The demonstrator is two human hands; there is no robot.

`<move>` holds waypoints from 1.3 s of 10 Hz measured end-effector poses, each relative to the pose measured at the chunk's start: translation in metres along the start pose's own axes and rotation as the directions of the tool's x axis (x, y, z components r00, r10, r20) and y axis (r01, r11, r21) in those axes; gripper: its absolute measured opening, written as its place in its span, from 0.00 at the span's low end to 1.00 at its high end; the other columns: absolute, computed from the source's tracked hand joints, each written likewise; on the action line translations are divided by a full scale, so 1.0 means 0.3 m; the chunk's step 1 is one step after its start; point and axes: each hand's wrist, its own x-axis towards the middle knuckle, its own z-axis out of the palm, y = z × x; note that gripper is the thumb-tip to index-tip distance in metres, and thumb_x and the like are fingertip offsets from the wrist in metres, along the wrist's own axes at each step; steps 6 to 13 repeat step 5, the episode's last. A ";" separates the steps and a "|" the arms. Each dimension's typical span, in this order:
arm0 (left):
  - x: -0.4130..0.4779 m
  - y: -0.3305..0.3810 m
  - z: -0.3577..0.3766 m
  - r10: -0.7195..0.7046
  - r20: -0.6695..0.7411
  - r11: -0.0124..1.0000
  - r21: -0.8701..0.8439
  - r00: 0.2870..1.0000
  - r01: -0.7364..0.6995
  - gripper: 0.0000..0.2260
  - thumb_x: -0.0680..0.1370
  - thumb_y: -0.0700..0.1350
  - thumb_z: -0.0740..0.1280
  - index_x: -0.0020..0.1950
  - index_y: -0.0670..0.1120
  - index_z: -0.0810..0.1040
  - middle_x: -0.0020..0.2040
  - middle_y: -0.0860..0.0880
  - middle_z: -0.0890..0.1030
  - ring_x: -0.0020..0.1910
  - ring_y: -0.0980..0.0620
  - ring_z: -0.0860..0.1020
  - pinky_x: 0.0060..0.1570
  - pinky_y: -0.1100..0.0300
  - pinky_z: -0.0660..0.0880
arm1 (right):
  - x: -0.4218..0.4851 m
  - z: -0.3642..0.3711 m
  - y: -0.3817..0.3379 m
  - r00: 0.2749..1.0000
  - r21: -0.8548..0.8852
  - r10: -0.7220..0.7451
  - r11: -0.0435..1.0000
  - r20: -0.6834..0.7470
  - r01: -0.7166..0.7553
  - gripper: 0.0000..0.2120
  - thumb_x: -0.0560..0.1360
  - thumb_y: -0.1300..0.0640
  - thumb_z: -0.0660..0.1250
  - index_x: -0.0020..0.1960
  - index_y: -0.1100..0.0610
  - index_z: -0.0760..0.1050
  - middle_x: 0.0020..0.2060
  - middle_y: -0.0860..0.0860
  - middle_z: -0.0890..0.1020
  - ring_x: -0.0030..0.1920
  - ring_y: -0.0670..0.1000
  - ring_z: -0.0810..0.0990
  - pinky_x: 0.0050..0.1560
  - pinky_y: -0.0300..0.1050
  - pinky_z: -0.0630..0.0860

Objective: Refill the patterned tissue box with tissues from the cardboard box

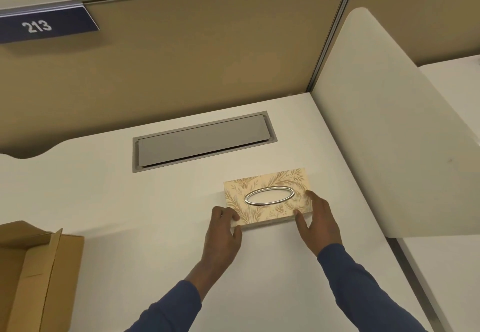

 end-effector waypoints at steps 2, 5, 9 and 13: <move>-0.005 -0.008 -0.023 0.011 0.010 0.999 0.031 1.000 -0.011 0.09 0.75 0.38 0.71 0.53 0.47 0.75 0.56 0.50 0.70 0.49 0.50 0.77 0.49 0.50 0.80 | -0.020 -0.003 -0.035 1.000 -0.100 0.018 0.995 0.018 -0.016 0.31 0.76 0.51 0.70 0.75 0.57 0.64 0.70 0.57 0.70 0.67 0.60 0.72 0.57 0.56 0.77; -0.231 -0.215 -0.140 -0.061 -0.065 0.969 0.237 0.996 0.075 0.16 0.76 0.50 0.71 0.61 0.47 0.75 0.60 0.48 0.73 0.55 0.47 0.77 0.50 0.52 0.78 | -0.278 0.129 -0.253 0.938 -0.224 -0.256 0.925 0.234 0.308 0.32 0.78 0.44 0.62 0.79 0.53 0.59 0.79 0.56 0.57 0.78 0.58 0.57 0.75 0.53 0.61; -0.231 -0.215 -0.140 -0.061 -0.065 0.969 0.237 0.996 0.075 0.16 0.76 0.50 0.71 0.61 0.47 0.75 0.60 0.48 0.73 0.55 0.47 0.77 0.50 0.52 0.78 | -0.278 0.129 -0.253 0.938 -0.224 -0.256 0.925 0.234 0.308 0.32 0.78 0.44 0.62 0.79 0.53 0.59 0.79 0.56 0.57 0.78 0.58 0.57 0.75 0.53 0.61; -0.231 -0.215 -0.140 -0.061 -0.065 0.969 0.237 0.996 0.075 0.16 0.76 0.50 0.71 0.61 0.47 0.75 0.60 0.48 0.73 0.55 0.47 0.77 0.50 0.52 0.78 | -0.278 0.129 -0.253 0.938 -0.224 -0.256 0.925 0.234 0.308 0.32 0.78 0.44 0.62 0.79 0.53 0.59 0.79 0.56 0.57 0.78 0.58 0.57 0.75 0.53 0.61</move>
